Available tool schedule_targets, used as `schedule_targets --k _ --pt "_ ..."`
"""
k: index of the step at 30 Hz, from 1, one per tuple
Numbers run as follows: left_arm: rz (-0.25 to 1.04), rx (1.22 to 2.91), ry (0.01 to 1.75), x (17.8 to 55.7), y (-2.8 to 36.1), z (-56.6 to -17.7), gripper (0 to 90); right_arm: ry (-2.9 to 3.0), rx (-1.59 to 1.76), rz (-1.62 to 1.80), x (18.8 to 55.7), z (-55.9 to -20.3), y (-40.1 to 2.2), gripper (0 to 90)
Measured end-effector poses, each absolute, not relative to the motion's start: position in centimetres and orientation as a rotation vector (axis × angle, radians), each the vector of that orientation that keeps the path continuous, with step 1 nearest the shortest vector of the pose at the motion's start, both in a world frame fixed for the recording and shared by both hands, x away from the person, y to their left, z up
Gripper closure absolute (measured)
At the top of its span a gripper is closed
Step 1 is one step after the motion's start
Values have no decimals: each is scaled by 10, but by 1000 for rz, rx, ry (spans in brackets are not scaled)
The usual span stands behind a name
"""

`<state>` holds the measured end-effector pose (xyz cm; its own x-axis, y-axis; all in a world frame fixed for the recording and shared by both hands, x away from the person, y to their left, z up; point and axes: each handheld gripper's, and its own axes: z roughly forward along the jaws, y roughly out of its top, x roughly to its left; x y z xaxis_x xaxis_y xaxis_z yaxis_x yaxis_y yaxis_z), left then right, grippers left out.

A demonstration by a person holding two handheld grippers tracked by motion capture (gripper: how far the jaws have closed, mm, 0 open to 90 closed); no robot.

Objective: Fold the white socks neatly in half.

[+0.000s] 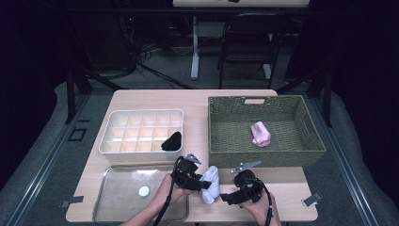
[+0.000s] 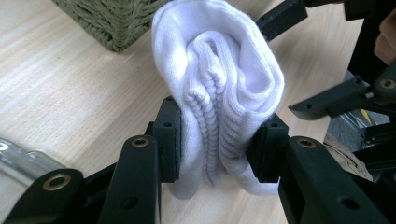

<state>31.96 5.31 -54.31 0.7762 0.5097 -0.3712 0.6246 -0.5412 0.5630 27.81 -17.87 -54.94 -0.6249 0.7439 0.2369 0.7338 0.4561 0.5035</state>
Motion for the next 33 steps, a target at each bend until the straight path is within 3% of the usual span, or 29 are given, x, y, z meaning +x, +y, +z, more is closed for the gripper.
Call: schedule_targets --k 11,33 --pt "-122 2283 831 313 67 -532 614 2681 1377 884 280 -550 -185 145" --pt "-18 2264 834 309 91 -512 611 2638 1409 861 282 -549 -195 151"
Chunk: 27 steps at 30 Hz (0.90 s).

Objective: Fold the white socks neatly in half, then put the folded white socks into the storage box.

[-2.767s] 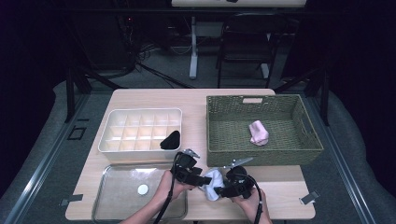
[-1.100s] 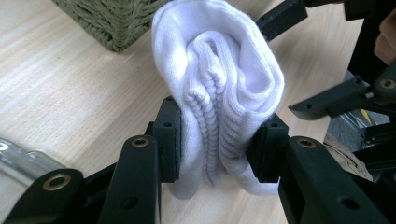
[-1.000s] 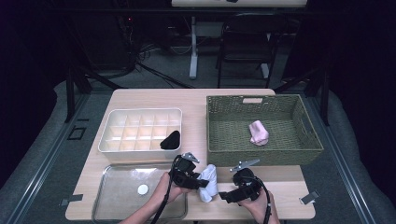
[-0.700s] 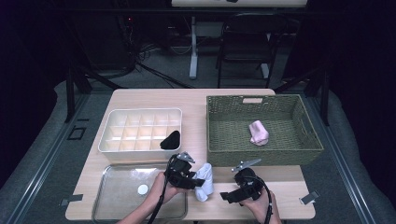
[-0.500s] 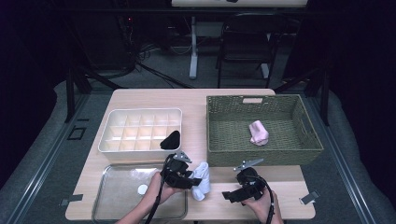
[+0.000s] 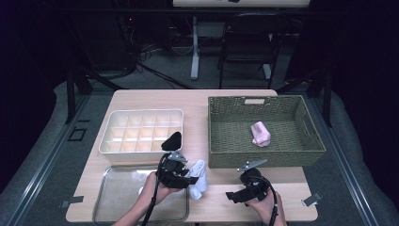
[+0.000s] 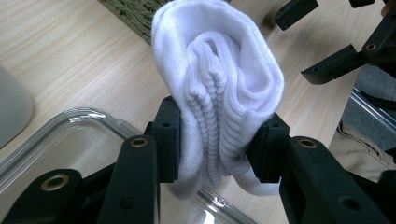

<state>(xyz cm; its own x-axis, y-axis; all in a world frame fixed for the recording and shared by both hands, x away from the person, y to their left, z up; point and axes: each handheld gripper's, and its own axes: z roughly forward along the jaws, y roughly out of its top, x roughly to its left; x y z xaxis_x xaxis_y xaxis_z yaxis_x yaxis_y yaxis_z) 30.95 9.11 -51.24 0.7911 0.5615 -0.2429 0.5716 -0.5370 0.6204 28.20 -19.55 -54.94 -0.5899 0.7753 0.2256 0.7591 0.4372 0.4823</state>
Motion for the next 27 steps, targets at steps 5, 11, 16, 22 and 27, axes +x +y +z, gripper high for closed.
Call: schedule_targets --k 5,11,16,22,27 --pt "7 2259 842 311 97 -509 610 2624 1426 869 283 -549 -197 149" --pt "65 2251 846 313 104 -502 610 2633 1427 848 283 -549 -198 140" --pt "98 2233 852 315 112 -492 610 2630 1415 843 283 -548 -198 139" --pt "139 2202 872 317 122 -484 610 2628 1422 851 284 -548 -198 140" --pt "166 2177 886 320 130 -475 610 2632 1419 845 284 -548 -198 141"
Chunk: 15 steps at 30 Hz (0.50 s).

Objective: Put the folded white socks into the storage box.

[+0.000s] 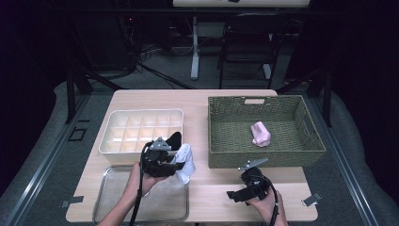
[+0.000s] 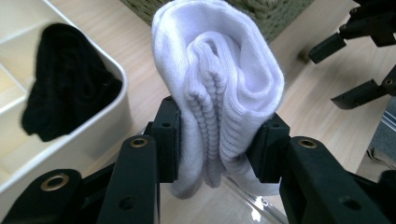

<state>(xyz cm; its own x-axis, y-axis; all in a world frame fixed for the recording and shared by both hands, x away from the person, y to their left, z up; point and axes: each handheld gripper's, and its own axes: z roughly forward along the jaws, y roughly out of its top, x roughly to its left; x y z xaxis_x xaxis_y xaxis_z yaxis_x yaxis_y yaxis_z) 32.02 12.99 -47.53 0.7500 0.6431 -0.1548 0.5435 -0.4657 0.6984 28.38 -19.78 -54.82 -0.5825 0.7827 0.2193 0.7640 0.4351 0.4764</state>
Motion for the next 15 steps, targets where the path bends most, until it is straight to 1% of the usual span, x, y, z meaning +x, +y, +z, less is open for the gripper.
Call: schedule_targets --k 8,15 --pt "258 2131 927 327 148 -461 610 2624 1425 858 284 -547 -199 143" --pt "318 2081 1005 344 171 -457 610 2627 1424 855 285 -547 -197 144"
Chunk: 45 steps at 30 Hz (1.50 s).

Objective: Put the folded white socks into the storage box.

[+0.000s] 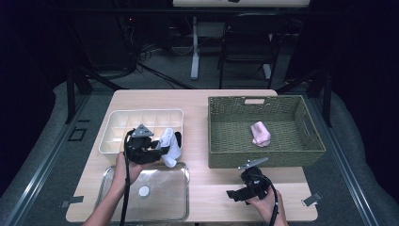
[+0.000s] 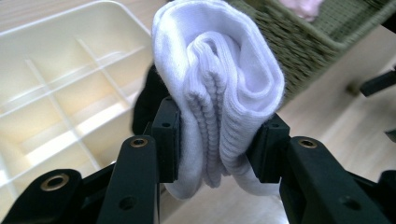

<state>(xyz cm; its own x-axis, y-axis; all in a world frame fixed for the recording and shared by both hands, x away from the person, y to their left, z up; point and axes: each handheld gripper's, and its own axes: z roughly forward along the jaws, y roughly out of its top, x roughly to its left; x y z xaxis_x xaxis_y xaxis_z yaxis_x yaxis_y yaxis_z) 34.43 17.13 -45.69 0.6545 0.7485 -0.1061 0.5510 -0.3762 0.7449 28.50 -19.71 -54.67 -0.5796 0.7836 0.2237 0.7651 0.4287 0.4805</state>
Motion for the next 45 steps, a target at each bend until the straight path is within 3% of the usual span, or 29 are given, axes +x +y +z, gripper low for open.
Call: schedule_targets --k 27,45 --pt "645 2139 1161 394 183 -478 610 2624 1432 853 286 -545 -200 144" --pt "574 2207 1185 397 184 -492 612 2639 1432 858 285 -547 -198 143"
